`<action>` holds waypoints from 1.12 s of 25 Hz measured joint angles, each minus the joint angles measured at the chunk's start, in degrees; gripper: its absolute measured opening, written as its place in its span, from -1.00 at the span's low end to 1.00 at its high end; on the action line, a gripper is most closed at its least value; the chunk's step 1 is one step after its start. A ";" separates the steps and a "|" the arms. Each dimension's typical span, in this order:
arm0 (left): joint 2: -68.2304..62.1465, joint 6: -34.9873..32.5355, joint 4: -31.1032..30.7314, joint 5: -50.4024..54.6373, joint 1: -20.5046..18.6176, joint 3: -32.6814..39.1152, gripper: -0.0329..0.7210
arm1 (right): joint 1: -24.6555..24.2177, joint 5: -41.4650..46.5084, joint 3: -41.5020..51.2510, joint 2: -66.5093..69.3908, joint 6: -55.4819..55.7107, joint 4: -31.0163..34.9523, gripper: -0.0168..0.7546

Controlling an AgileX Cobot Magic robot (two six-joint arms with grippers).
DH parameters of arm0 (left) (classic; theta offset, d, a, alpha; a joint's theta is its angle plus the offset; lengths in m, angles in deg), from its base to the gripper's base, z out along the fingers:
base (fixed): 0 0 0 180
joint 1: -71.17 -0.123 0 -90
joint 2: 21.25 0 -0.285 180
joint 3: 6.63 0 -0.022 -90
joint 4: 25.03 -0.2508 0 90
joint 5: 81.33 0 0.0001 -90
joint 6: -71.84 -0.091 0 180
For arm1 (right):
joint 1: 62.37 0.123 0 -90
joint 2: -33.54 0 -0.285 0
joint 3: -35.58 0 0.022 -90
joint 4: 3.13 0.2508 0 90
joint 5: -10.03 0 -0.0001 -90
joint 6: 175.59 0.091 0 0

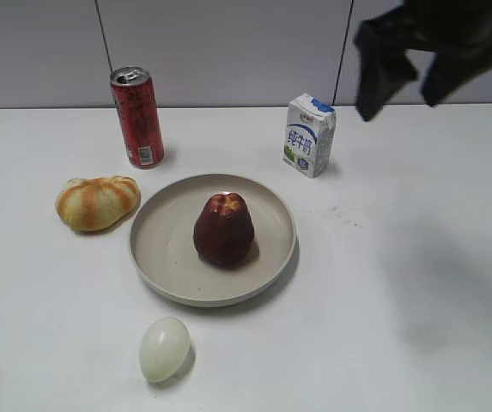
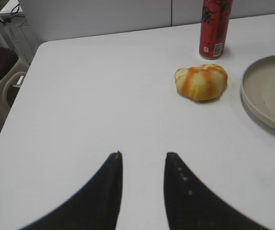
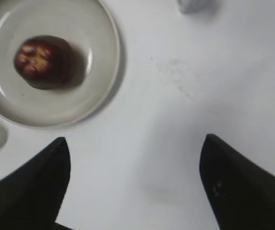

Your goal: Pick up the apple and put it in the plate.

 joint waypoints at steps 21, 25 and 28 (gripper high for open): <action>0.00 0.00 0.00 0.00 0.00 0.00 -0.29 | -4.65 -8.28 57.51 -61.29 0.38 -0.57 0.58; 0.00 0.00 0.00 0.00 0.00 0.00 -0.29 | -4.65 -8.65 59.86 -68.71 0.38 -0.57 0.58; 0.00 0.00 0.00 0.00 0.00 0.00 -0.29 | -4.65 -8.75 59.86 -71.82 0.38 -0.57 0.58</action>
